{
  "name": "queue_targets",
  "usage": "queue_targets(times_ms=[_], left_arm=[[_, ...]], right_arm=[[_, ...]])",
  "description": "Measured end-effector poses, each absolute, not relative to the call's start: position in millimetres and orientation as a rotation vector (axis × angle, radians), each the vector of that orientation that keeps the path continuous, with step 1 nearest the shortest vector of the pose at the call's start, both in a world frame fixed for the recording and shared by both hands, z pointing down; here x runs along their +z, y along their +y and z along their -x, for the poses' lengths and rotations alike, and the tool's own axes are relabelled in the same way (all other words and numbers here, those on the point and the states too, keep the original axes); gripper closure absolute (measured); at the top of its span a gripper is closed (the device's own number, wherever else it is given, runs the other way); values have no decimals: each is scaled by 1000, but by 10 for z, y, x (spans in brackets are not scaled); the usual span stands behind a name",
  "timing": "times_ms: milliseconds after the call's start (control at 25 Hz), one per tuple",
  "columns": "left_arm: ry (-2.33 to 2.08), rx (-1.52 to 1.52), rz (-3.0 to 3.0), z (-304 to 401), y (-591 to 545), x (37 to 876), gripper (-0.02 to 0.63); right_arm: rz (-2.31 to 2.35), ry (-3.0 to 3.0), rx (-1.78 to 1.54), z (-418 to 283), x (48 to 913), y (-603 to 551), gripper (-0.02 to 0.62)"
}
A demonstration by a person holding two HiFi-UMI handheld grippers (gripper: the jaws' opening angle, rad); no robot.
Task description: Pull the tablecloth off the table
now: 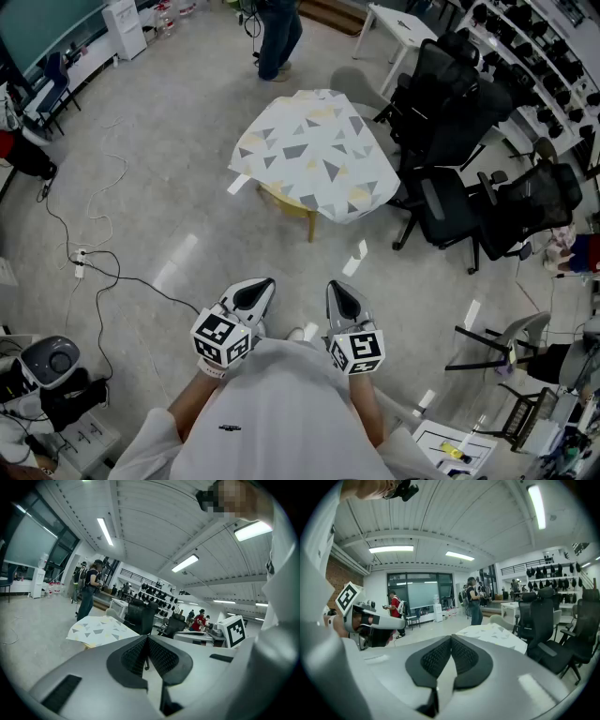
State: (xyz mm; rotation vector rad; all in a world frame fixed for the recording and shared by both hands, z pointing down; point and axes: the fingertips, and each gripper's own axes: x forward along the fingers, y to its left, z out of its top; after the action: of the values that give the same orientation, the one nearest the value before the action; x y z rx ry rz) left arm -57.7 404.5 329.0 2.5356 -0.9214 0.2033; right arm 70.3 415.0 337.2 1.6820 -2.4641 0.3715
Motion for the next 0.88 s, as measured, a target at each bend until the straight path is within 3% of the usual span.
queue_targets(times_ms=[200,880], left_arm=[[-949,147,-2617,129,3907,3040,600],[-980,296,-2611,-486,4285,3190,600]], right_arm=[[-1769,-2507,200,-1081,2975,4023,597],[-1871,-2600,332,-1842,3213,4486,598]])
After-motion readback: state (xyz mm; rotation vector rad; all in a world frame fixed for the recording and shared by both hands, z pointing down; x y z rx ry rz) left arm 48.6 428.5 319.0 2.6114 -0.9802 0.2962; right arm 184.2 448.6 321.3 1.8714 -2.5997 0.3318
